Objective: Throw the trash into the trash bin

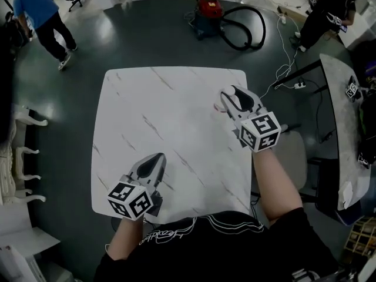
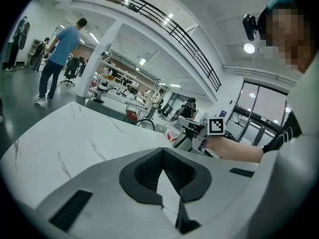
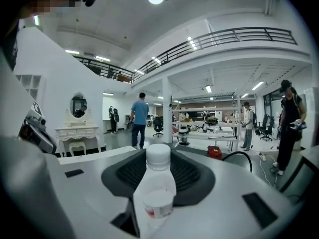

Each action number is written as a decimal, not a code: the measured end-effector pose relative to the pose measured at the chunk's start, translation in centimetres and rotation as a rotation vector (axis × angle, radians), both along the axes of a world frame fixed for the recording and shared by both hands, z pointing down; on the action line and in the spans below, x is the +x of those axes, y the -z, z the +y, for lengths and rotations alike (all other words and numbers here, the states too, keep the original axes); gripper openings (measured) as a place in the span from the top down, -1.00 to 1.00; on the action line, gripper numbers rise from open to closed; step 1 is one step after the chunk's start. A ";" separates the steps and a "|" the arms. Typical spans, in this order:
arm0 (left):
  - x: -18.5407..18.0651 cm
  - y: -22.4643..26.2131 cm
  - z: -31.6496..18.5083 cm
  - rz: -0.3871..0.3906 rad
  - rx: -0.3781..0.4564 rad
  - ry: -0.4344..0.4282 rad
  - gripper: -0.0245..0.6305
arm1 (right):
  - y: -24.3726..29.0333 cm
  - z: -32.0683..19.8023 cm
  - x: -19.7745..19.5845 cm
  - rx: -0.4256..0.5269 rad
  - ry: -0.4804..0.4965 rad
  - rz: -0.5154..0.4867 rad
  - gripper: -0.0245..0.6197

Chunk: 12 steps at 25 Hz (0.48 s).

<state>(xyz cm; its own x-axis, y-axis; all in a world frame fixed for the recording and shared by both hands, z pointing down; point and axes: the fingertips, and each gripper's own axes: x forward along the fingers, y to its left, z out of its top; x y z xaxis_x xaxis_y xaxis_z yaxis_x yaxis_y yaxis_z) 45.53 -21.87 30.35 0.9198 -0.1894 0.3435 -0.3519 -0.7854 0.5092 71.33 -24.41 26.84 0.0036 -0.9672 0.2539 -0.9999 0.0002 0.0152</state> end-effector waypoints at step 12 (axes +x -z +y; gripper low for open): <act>-0.5 1.9 4.4 0.013 0.038 0.005 0.91 | 4.5 5.3 0.8 0.077 -0.052 0.013 0.40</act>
<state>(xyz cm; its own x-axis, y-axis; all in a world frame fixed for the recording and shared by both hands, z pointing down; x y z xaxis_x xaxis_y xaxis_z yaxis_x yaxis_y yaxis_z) 45.05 -17.47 28.49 0.9230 -0.2071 0.3244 -0.3499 -0.8027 0.4830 72.11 -19.10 22.39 0.0576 -0.9822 0.1786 -0.9982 -0.0538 0.0265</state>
